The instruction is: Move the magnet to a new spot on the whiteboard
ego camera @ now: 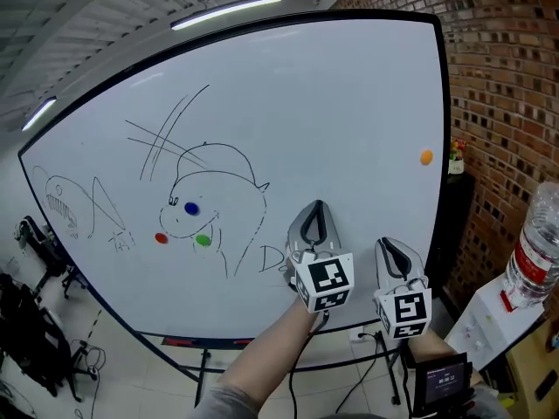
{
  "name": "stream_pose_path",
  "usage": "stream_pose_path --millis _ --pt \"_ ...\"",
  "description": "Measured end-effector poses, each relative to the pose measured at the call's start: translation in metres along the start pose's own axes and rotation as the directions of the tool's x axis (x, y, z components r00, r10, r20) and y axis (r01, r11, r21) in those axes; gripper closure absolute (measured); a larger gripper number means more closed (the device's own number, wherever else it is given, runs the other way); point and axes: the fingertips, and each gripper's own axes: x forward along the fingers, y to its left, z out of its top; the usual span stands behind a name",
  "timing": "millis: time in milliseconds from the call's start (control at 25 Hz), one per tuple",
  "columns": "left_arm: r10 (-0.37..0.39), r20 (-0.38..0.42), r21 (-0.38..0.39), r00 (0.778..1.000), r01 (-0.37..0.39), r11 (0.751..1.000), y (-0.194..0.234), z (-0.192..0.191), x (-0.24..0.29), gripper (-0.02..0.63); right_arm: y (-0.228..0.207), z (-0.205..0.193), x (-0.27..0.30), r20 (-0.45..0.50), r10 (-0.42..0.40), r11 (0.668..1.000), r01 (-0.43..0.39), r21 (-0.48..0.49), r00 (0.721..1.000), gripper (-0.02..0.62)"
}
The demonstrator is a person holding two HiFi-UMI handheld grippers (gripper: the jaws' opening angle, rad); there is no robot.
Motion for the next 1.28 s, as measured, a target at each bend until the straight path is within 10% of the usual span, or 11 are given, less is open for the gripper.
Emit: stream_pose_path --millis 720,1280 --pt "0.217 -0.129 0.086 0.968 -0.207 0.974 0.253 -0.102 -0.121 0.606 0.259 0.026 0.068 0.039 0.244 0.968 -0.246 0.050 0.969 0.568" --pt "0.250 -0.051 0.055 0.967 -0.247 0.967 0.330 -0.106 -0.140 0.517 0.306 0.041 0.082 0.044 0.232 0.972 -0.234 0.034 0.972 0.568"
